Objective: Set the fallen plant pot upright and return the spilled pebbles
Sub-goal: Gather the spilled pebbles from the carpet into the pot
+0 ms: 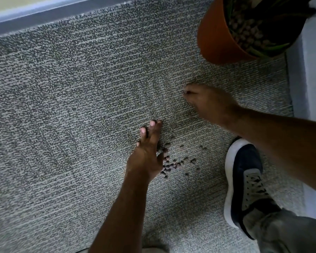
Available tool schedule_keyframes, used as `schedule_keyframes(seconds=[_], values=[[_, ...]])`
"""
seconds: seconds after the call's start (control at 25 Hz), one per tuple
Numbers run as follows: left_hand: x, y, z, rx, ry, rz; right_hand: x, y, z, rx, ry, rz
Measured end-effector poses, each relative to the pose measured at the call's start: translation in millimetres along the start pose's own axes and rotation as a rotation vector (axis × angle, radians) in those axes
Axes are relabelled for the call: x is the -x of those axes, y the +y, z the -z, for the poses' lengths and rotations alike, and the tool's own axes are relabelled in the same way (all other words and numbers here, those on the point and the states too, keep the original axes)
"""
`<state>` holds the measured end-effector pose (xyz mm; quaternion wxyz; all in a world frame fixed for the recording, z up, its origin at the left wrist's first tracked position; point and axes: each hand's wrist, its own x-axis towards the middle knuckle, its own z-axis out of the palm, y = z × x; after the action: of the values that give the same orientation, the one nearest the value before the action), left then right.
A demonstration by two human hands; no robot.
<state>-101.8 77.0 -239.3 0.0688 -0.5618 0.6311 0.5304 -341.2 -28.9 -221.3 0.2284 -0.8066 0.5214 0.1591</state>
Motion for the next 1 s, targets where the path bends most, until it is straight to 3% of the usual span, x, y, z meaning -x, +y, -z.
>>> schedule_keyframes(seconds=[0.08, 0.16, 0.32, 0.44, 0.64, 0.84, 1.0], values=[[5.7, 3.5, -8.6, -0.160, 0.143, -0.011, -5.5, -1.2, 3.6, 0.020, -0.021, 0.036], [10.7, 3.8, -19.3, -0.277, 0.314, -0.074, -6.7, -3.4, 4.2, -0.111, 0.006, -0.011], [18.5, -4.0, -29.8, -0.333, 0.427, -0.214, 26.1, -10.0, -19.0, -0.295, 0.041, -0.141], [29.5, -9.9, -38.5, -0.484, 0.374, -0.299, 69.8, -14.0, -50.8, -0.345, 0.009, -0.252], [44.8, -24.6, -53.6, -0.455, 0.330, -0.074, 128.3, -30.3, -93.4, -0.413, -0.057, -0.312], [52.9, -27.1, -64.1, -0.481, 0.269, -0.053, 154.2, -57.6, -111.5, -0.360, -0.279, -0.246], [47.7, -20.9, -66.0, -0.447, 0.168, -0.096, 140.2, -77.2, -114.3, -0.350, -0.156, -0.260]])
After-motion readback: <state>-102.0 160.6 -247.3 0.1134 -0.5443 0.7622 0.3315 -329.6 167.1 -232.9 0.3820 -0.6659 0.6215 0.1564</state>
